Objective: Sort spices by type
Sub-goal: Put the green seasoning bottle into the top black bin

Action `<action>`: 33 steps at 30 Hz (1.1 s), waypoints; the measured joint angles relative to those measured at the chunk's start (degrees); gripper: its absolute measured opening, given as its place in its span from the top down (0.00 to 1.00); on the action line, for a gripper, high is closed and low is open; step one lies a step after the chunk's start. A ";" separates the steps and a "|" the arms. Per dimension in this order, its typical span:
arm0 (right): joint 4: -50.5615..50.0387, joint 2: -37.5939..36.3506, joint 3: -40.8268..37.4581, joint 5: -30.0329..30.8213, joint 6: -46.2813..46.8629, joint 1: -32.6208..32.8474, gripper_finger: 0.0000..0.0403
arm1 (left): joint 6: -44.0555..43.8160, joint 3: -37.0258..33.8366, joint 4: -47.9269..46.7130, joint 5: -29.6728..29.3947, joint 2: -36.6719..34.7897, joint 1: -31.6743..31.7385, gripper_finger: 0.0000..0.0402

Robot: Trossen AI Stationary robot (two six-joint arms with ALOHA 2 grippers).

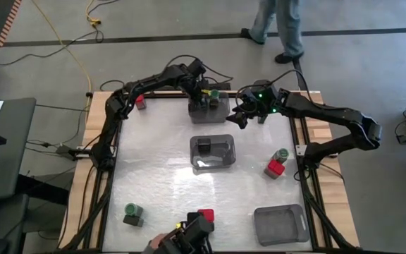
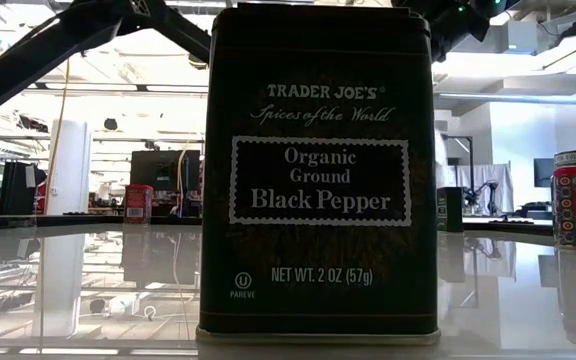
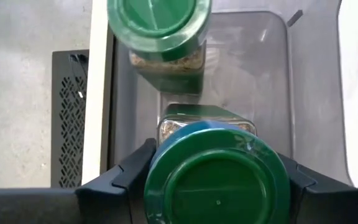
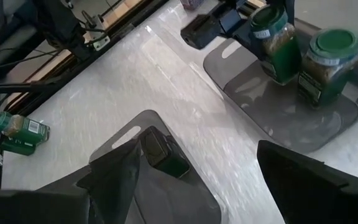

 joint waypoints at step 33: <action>-1.24 0.00 0.00 0.00 0.53 0.04 0.14 | 0.03 -1.84 3.47 -0.76 -0.15 -0.14 0.43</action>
